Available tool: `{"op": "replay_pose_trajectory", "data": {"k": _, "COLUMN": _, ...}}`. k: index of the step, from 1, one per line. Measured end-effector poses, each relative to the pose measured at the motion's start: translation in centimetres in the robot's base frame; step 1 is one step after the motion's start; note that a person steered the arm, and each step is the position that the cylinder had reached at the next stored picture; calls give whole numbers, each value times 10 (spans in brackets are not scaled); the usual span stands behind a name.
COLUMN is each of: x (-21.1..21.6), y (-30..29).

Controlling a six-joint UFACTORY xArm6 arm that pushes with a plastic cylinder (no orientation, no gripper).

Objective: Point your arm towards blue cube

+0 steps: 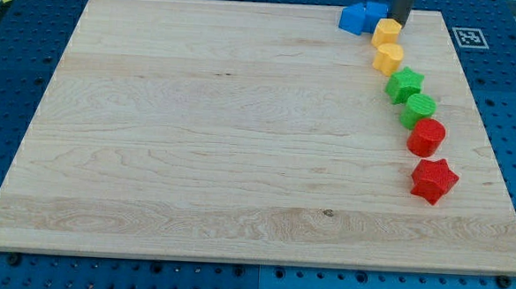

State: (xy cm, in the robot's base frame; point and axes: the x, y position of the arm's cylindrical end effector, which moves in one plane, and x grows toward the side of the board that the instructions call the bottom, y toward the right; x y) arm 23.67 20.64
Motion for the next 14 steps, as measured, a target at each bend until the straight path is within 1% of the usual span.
{"op": "replay_pose_trajectory", "data": {"k": 2, "x": 17, "y": 0}}
{"op": "replay_pose_trajectory", "data": {"k": 3, "x": 18, "y": 0}}
{"op": "replay_pose_trajectory", "data": {"k": 4, "x": 24, "y": 13}}
{"op": "replay_pose_trajectory", "data": {"k": 5, "x": 40, "y": 46}}
{"op": "replay_pose_trajectory", "data": {"k": 8, "x": 200, "y": 72}}
{"op": "replay_pose_trajectory", "data": {"k": 10, "x": 345, "y": 71}}
{"op": "replay_pose_trajectory", "data": {"k": 11, "x": 382, "y": 38}}
{"op": "replay_pose_trajectory", "data": {"k": 12, "x": 367, "y": -38}}
{"op": "replay_pose_trajectory", "data": {"k": 14, "x": 248, "y": -185}}
